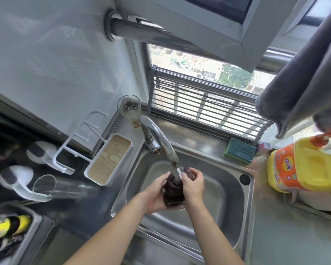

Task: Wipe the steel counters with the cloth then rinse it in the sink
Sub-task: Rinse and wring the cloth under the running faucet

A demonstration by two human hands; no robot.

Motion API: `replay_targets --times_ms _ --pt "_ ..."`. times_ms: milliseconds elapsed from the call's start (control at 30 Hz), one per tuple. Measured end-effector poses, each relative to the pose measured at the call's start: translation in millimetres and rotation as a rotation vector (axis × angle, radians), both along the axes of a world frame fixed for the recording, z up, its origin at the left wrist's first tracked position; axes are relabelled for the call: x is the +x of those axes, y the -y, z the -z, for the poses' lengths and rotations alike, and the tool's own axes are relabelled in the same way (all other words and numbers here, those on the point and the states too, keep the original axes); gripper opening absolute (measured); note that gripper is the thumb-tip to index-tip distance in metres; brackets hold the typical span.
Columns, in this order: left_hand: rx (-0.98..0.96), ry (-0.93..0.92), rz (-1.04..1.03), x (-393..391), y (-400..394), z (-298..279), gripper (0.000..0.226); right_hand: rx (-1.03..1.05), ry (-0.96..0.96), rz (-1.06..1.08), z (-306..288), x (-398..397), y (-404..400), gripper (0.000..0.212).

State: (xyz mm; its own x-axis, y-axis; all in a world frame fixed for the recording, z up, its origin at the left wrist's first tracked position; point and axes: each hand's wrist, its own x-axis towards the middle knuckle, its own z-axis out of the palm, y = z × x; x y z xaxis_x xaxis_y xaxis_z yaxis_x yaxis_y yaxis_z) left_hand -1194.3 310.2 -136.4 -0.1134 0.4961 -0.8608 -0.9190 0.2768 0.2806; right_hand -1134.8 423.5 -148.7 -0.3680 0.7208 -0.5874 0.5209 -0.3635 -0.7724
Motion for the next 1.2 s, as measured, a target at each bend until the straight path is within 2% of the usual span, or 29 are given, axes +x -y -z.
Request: replay_targets --times_ms 67,133,233,300,333,400,467,533,600,633,667,733,767,833,933,967,1067,1133,1200 --pt "0.048 0.048 0.035 0.0 3.7 0.0 0.070 -0.098 -0.114 0.124 2.0 -1.4 -3.8 0.036" --pt "0.052 0.005 0.013 1.8 -2.5 2.3 0.064 -0.172 -0.254 0.160 4.3 -0.3 -0.8 0.037" --pt "-0.127 -0.210 -0.256 -2.5 -15.5 23.1 0.030 -0.031 -0.202 0.065 7.0 7.2 4.6 0.029" --pt "-0.187 -0.282 -0.417 -6.2 -20.8 28.2 0.024 0.070 -0.098 -0.012 9.4 10.9 6.3 0.030" --pt "-0.176 -0.310 -0.394 -5.6 -22.5 26.6 0.020 0.079 -0.055 -0.060 11.6 11.3 5.8 0.038" --pt "-0.150 -0.415 -0.215 0.3 -22.5 19.9 0.015 0.051 0.025 -0.195 13.2 8.9 2.8 0.051" --pt "-0.182 -0.556 -0.045 5.9 -18.9 17.9 0.022 0.101 0.113 -0.295 17.8 4.8 -4.0 0.046" --pt "-0.287 -0.782 0.111 6.9 -9.3 31.3 0.025 0.206 0.143 -0.221 21.7 1.4 -13.1 0.025" --pt "-0.364 -0.884 0.133 6.1 -2.0 39.3 0.026 0.244 0.093 -0.009 20.2 1.6 -15.6 0.016" --pt "-0.376 -0.821 0.052 5.4 -2.8 38.7 0.028 0.261 0.065 0.072 18.0 3.2 -13.6 0.016" --pt "-0.356 -0.661 -0.067 4.3 -6.1 33.7 0.031 0.271 0.033 0.091 16.0 5.8 -9.6 0.016" --pt "-0.239 -0.209 -0.234 3.5 -13.9 25.8 0.049 0.184 -0.100 -0.044 18.7 14.9 1.2 0.015" --pt "-0.193 -0.112 -0.243 2.9 -16.2 23.7 0.053 0.091 -0.166 -0.156 19.8 19.6 7.2 0.017" --pt "-0.203 -0.182 -0.261 1.4 -19.7 31.4 0.039 -0.012 -0.197 -0.330 23.7 26.8 17.0 0.028" --pt "-0.205 -0.330 -0.329 2.2 -19.6 43.0 0.020 0.039 -0.033 -0.295 35.6 25.7 17.5 0.052" --pt "-0.166 -0.325 -0.325 3.0 -20.4 43.5 0.017 0.032 0.032 -0.276 37.6 23.2 14.5 0.051" --pt "-0.191 -0.346 -0.367 6.7 -24.1 39.5 0.026 0.104 0.141 -0.305 31.7 15.2 0.5 0.020" --pt "-0.279 -0.312 -0.502 5.2 -20.3 39.8 0.030 0.222 0.115 -0.186 26.7 10.9 -8.8 0.017" --pt "-0.311 -0.232 -0.578 2.6 -13.1 42.8 0.034 0.229 0.091 0.000 21.5 6.3 -14.4 0.019"
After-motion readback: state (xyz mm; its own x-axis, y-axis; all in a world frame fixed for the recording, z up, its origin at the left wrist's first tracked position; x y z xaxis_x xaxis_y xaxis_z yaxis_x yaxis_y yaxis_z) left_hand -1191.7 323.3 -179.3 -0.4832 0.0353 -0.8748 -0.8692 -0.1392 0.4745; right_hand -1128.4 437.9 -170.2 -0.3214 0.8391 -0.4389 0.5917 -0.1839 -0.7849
